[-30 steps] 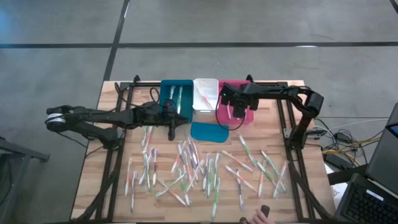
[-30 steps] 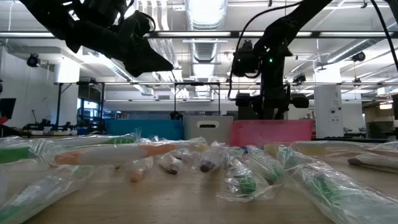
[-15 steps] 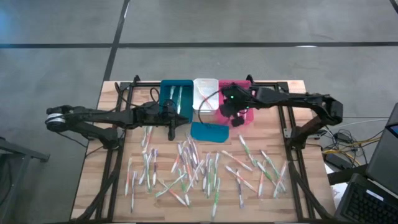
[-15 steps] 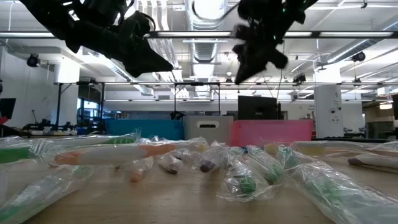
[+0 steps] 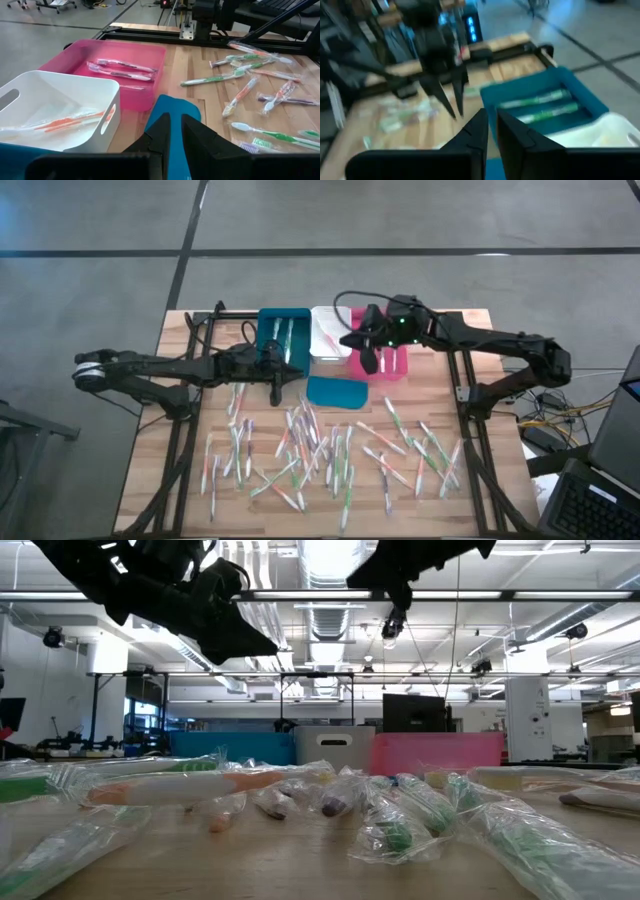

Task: Pick & Place Toothbrushes
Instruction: Put the orange toothbrush into the white bin, then put the green toothbrush into the blue bin

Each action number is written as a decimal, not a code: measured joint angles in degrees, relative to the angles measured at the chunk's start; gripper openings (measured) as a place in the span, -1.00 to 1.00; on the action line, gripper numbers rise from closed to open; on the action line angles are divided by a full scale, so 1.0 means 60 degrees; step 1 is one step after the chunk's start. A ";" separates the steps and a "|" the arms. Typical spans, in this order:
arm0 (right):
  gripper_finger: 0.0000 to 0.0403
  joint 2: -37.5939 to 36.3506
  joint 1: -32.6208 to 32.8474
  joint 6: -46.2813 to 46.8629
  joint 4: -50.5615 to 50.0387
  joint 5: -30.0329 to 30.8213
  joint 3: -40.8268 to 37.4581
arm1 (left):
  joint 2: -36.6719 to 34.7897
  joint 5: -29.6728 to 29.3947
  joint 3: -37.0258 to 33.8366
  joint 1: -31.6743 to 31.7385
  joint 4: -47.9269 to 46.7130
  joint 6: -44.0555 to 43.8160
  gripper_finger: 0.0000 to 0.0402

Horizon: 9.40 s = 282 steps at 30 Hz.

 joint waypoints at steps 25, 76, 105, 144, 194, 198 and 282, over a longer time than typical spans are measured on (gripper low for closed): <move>-0.46 0.0577 0.1752 -0.0888 0.1990 0.1534 -0.1515 | 0.0000 0.0000 0.0000 0.0000 -0.0116 0.0000 -0.75; -0.95 -0.1281 0.4195 0.2884 -0.4822 0.5044 -0.2700 | 0.0000 0.0000 0.0000 0.0003 -0.0120 0.0000 -0.75; -0.96 -0.0048 0.7548 0.7645 -0.4542 0.5802 -0.3027 | 0.0004 0.0000 0.0000 0.0011 -0.0114 0.2410 -0.75; -0.21 0.2401 0.7559 0.8515 -0.3980 0.4499 -0.2997 | 0.0004 0.0000 0.0000 0.0011 -0.0215 -0.1355 -0.75; -0.86 -0.0444 0.3317 0.4855 -0.2116 0.5174 -0.2783 | 0.0004 0.0000 0.0000 0.0013 -0.0266 -0.1361 -0.75; -0.87 -0.0284 0.2128 0.3998 -0.0897 0.4146 -0.2779 | 0.0004 0.0000 0.0000 0.0014 -0.0262 -0.1359 -0.75; -0.20 0.4764 -0.1486 0.1887 -0.2748 0.2193 0.2787 | 0.0004 0.0000 0.0000 0.0014 -0.0397 -0.1359 -0.75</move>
